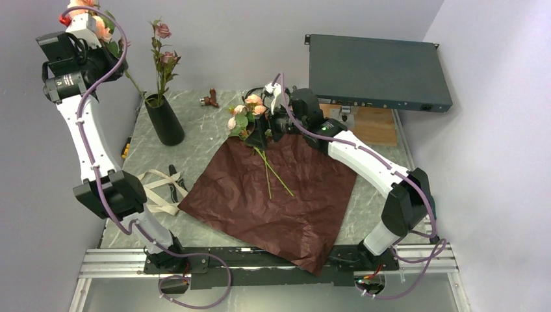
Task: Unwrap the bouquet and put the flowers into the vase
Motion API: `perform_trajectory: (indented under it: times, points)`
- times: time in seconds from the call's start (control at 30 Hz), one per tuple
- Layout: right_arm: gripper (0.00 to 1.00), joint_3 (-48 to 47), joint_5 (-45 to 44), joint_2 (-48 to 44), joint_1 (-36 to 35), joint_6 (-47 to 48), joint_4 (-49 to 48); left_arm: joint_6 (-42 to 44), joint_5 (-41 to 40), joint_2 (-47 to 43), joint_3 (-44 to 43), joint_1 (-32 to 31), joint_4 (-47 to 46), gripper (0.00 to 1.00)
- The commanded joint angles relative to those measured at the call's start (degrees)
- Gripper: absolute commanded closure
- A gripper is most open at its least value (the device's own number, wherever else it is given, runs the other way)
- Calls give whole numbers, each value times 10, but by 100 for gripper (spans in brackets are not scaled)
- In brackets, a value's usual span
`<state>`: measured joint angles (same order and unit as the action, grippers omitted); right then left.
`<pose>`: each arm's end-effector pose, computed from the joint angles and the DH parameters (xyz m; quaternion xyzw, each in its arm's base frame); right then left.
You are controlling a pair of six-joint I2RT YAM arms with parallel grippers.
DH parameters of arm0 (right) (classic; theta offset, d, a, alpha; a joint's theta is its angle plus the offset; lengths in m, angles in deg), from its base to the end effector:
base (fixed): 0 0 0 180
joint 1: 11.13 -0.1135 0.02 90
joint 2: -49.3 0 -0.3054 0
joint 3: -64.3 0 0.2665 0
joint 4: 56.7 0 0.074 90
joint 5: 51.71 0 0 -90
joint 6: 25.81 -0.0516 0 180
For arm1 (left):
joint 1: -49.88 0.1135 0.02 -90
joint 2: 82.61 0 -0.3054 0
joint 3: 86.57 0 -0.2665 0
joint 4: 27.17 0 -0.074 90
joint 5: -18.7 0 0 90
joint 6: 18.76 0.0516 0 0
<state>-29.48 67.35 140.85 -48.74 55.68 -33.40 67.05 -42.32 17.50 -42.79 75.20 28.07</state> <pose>0.3061 0.2674 0.3863 -0.3379 0.7368 0.4049 0.4230 0.3736 0.1491 0.5322 -0.0606 0.7998 -0.0975 0.5892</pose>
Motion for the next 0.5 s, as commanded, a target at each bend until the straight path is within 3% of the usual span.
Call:
perform_trajectory:
  times: [0.0,0.47]
  points:
    - [0,-31,1,9,-1,9,-9,10,-4,21,19,0,-50,100]
    - [0,-20,-7,14,3,15,13,-13,13,79,56,0,-80,97]
